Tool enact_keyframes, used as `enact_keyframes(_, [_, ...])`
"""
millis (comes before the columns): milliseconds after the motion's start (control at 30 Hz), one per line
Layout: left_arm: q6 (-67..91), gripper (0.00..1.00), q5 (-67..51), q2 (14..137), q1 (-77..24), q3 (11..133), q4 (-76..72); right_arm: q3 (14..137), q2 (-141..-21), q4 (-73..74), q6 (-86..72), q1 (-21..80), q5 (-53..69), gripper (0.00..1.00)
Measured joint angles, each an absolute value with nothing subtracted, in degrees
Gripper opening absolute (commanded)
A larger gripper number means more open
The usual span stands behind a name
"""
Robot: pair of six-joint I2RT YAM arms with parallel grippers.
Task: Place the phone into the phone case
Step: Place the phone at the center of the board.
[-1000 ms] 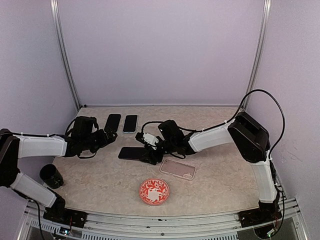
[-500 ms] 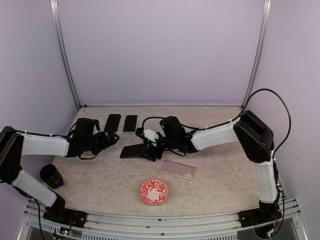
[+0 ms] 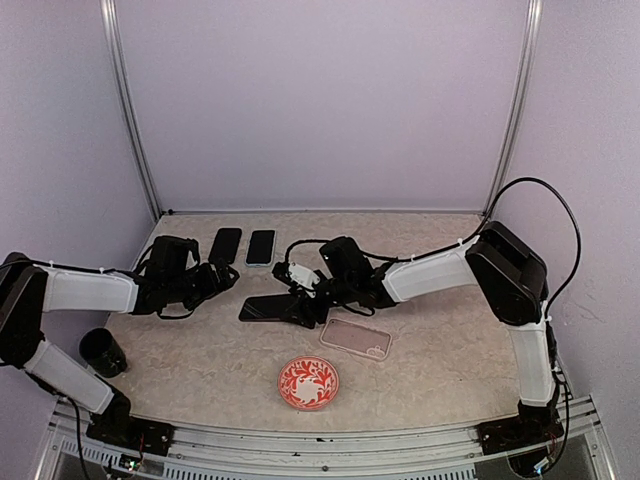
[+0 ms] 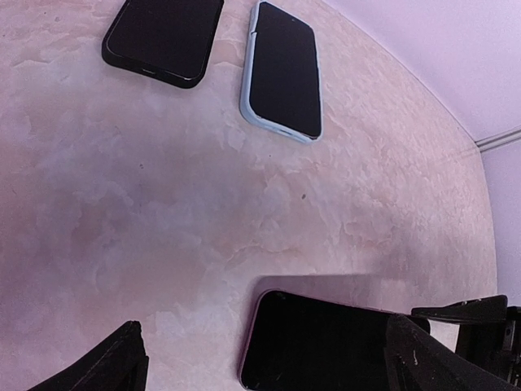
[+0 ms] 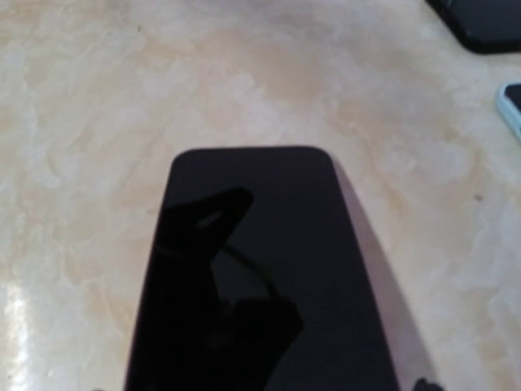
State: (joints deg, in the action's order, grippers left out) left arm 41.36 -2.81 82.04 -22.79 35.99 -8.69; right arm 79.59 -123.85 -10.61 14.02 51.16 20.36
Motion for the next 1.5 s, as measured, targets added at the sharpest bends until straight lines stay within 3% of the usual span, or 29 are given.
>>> enact_keyframes(500, [41.39,0.99,-2.81,82.04,-22.79,35.46,-8.99,78.96,-125.73,-6.04,13.93,50.54,21.45,0.33])
enact_keyframes(600, [41.45,0.99,-2.81,82.04,-22.76,35.29,-8.99,78.59,-125.93,-5.28,13.96,50.46,21.67,0.41])
enact_keyframes(733, [41.56,0.99,-2.83,82.04,-22.63,35.29,-9.02,78.89,-125.97,-4.23,14.13,50.46,21.82,0.61])
enact_keyframes(967, [41.58,0.99,-2.83,82.04,-22.46,35.29,-8.99,83.59,-127.39,1.13,15.22,50.46,21.89,0.79])
enact_keyframes(1500, [41.76,0.99,-3.05,82.04,-21.76,35.29,-8.99,95.98,-133.14,12.58,17.21,50.5,21.61,0.95])
